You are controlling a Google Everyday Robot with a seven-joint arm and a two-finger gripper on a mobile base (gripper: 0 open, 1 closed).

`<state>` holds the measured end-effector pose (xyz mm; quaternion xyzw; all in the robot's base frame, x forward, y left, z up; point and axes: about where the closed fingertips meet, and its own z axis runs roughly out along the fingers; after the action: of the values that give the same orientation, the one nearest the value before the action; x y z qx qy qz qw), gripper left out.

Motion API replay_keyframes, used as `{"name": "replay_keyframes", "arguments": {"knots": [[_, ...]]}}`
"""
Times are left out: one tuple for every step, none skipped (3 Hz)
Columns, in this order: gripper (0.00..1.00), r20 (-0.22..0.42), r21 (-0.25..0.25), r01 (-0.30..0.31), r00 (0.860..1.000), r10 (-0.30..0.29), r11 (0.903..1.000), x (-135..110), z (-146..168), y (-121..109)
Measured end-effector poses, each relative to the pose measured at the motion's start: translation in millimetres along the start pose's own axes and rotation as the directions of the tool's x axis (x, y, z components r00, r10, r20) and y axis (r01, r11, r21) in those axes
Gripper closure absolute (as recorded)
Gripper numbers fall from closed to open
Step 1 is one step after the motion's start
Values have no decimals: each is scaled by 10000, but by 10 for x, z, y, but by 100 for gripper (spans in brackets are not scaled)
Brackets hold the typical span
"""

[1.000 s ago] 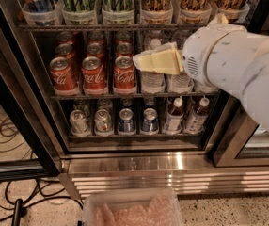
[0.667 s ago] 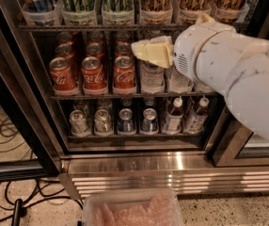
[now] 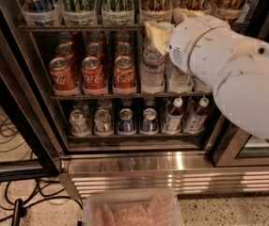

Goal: Pick orange can from top shelf of fridge

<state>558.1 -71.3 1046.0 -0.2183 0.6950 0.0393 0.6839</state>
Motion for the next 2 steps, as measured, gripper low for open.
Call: {"name": "replay_keyframes", "arguments": {"knots": [[49,313,77,29,9995,-32,10000,-41,75,-32],[43,552,150,78,9984,-86,9999,-81,142,-63]]}}
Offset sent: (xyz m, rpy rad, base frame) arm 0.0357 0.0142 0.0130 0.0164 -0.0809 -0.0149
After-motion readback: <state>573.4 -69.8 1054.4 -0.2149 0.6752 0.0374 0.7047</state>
